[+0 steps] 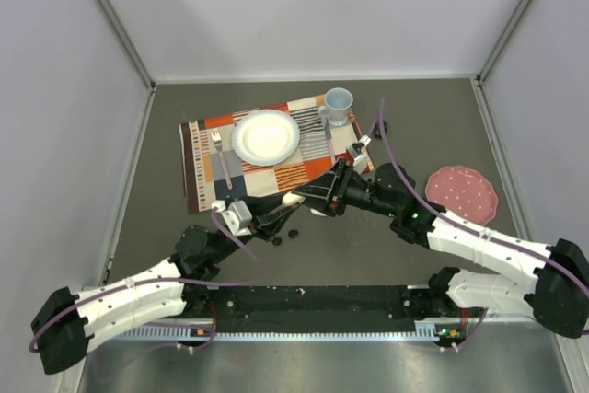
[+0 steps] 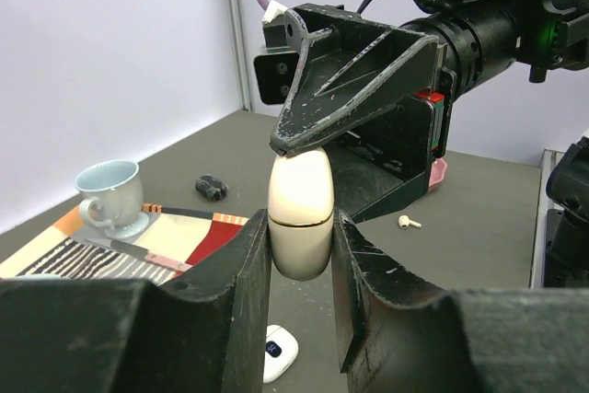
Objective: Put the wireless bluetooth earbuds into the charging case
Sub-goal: Pass from the right arm to the left
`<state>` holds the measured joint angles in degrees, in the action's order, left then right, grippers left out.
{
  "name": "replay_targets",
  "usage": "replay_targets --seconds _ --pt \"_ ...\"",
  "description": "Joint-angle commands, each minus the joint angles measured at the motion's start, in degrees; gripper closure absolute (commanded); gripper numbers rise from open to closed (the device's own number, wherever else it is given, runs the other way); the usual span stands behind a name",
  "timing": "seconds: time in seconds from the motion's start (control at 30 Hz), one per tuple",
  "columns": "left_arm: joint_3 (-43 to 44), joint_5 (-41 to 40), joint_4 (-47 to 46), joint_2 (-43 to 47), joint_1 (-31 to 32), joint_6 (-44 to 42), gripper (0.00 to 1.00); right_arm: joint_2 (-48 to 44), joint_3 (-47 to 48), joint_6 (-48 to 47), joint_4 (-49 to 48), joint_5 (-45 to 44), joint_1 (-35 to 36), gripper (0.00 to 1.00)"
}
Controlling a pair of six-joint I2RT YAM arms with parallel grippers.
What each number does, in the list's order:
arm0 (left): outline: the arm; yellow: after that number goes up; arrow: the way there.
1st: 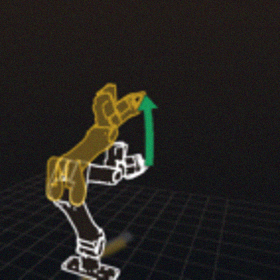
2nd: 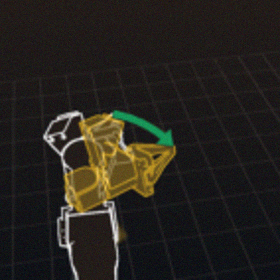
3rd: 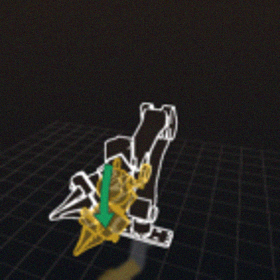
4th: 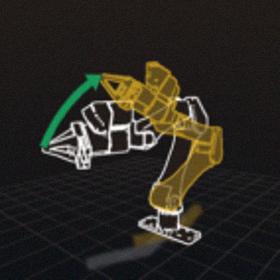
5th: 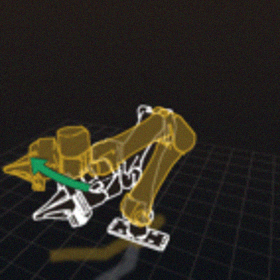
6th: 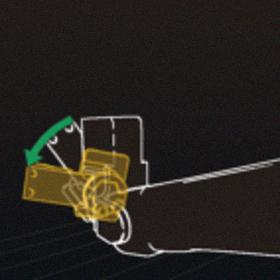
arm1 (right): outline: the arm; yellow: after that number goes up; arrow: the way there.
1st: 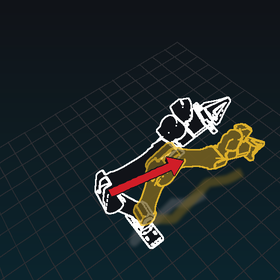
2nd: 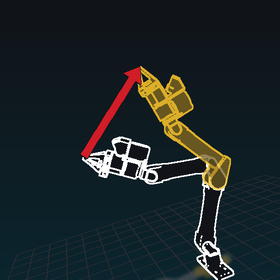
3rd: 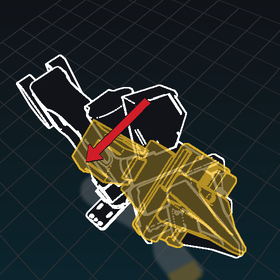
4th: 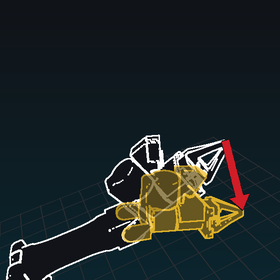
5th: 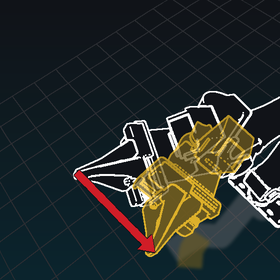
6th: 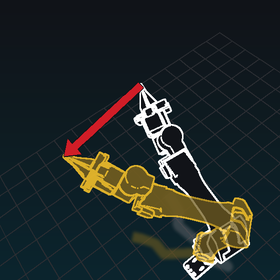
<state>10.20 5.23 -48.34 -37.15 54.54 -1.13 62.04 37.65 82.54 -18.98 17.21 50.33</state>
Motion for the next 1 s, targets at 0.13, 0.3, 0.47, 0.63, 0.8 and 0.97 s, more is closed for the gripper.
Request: replay_targets --seconds 0.13,0.3,0.47,0.63,0.8,0.97 --pt "2.11 -1.54 -1.23 0.41 -0.05 1.04 0.72 1.06 2.52 -0.37 -1.40 1.86 -0.14 0.93" --pt "2.02 -2.16 -2.02 0.06 -0.05 0.95 0.68 1.24 2.34 0.16 -2.02 2.04 -0.23 0.94" --pt "1.76 -2.42 -3.17 -0.47 0.04 0.95 0.63 1.50 2.08 0.95 -3.08 2.30 -0.14 0.94" --pt "1.41 -2.77 -3.69 -0.56 -0.05 0.95 0.62 1.94 1.55 3.15 -6.06 3.53 -0.23 0.94" --pt "1.23 -2.42 -3.70 -0.56 -0.05 1.04 0.84 1.95 0.58 5.17 -9.23 3.80 -0.23 0.94" --pt "1.23 -1.98 -3.43 -0.56 -0.05 1.04 1.00 1.50 0.41 4.73 -8.35 3.62 -0.23 0.86"
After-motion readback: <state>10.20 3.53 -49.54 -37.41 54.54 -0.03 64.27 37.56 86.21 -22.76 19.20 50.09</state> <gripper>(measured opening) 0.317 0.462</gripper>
